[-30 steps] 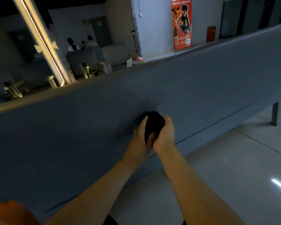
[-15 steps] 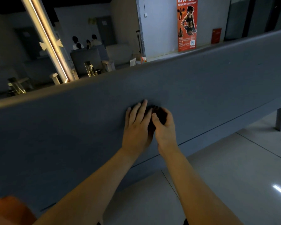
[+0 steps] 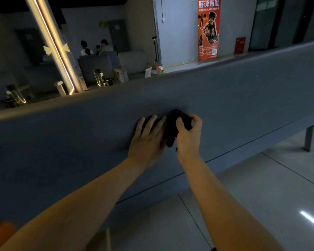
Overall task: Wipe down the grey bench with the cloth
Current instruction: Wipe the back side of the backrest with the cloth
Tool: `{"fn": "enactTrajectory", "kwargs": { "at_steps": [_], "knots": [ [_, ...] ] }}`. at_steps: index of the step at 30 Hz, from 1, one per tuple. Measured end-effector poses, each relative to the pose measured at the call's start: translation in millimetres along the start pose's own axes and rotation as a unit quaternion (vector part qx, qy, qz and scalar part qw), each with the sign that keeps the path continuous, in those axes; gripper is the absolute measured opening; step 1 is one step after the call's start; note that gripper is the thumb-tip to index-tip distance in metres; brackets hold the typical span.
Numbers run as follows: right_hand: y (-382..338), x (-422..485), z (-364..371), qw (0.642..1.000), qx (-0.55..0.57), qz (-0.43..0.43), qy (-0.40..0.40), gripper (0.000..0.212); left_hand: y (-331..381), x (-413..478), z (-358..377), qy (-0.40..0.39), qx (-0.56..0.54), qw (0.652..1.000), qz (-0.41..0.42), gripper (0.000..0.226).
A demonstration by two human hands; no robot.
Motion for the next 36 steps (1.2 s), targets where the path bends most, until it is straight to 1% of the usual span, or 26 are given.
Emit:
{"fn": "enactTrajectory", "kwargs": {
  "at_steps": [4,7,10,12,15,17,19,21,27,30,33,35,36],
  "knots": [
    [0.9,2.1,-4.4,1.000,0.004,0.003,0.007,0.031,-2.8,4.0,-1.9,0.012,-0.003,1.000,-0.024,0.061],
    [2.1,4.0,-7.9,1.000,0.014,0.009,0.009,0.030,0.0,4.5,-2.2,0.013,-0.003,1.000,-0.027,0.060],
    [3.1,5.9,-10.1,1.000,0.011,0.004,0.007,0.029,-3.2,2.3,-1.1,0.036,-0.002,0.999,-0.029,0.056],
    [-1.2,7.2,-9.3,1.000,-0.013,-0.016,-0.003,0.028,-6.8,1.5,-0.2,0.053,-0.010,0.998,-0.027,0.052],
    [-7.8,11.9,-7.1,0.998,-0.047,-0.037,-0.010,0.030,-8.5,5.7,2.4,0.050,-0.028,0.998,-0.029,0.049],
    [-12.3,14.9,-7.6,0.998,-0.048,-0.050,0.011,0.030,-8.0,5.8,4.4,0.047,-0.034,0.998,-0.032,0.048],
    [-17.7,17.8,-8.6,0.994,-0.053,-0.082,0.045,0.029,-8.1,5.8,5.6,0.049,-0.039,0.998,-0.028,0.050],
    [-16.9,18.4,-3.6,0.992,-0.062,-0.102,0.052,0.031,-9.8,6.2,5.9,0.052,-0.046,0.997,-0.023,0.053],
    [2.0,13.2,24.0,0.979,-0.157,-0.133,-0.013,0.036,-12.7,3.2,6.5,0.072,-0.068,0.995,-0.016,0.057],
    [5.0,12.5,29.7,0.965,-0.207,-0.151,-0.047,0.030,-14.6,1.6,9.0,0.083,-0.084,0.993,-0.016,0.048],
    [2.5,7.8,32.1,0.957,-0.234,-0.157,-0.072,0.023,-18.1,1.0,10.7,0.075,-0.102,0.992,-0.017,0.039],
    [-8.3,8.6,30.3,0.960,-0.223,-0.154,-0.067,0.024,-18.0,0.5,10.2,0.070,-0.128,0.989,-0.013,0.032],
    [-16.5,11.9,27.1,0.964,-0.208,-0.156,-0.049,0.026,-18.2,0.9,8.8,0.070,-0.147,0.987,-0.014,0.027]
  ]
}}
Point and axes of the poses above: each hand's wrist, its own x-axis towards the middle knuckle, its own z-axis out of the palm, y = z × x, the point moved 8 cm from there along x, towards the middle knuckle, and after that the axes turned 8 degrees about x, right-handed, at the moved point
